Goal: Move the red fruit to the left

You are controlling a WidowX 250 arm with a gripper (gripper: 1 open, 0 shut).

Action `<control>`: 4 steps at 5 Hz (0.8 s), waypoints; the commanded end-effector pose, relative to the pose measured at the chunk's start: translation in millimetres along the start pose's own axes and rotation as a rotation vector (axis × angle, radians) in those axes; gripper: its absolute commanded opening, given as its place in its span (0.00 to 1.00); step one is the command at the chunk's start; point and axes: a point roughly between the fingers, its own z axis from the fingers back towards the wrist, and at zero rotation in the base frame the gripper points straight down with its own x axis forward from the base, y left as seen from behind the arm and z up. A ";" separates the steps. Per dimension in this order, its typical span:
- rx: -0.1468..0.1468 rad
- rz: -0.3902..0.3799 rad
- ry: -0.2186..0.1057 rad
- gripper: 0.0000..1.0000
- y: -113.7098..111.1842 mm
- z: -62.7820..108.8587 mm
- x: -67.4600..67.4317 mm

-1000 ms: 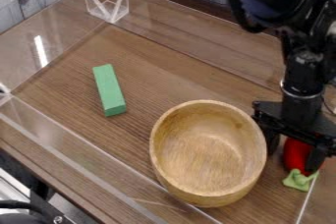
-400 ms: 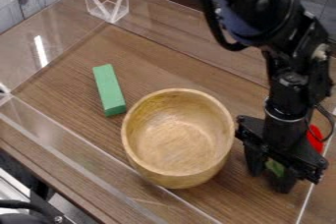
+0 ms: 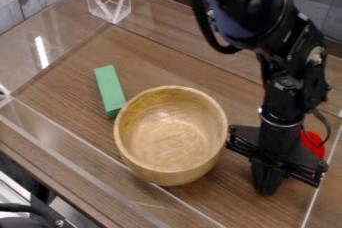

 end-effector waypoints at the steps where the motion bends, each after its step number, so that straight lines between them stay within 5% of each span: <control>1: -0.029 0.009 -0.070 0.00 -6.2 34.3 2.7; 3: -0.068 0.105 -0.137 0.00 8.9 96.9 1.0; 4: -0.100 0.227 -0.183 0.00 42.9 132.2 9.9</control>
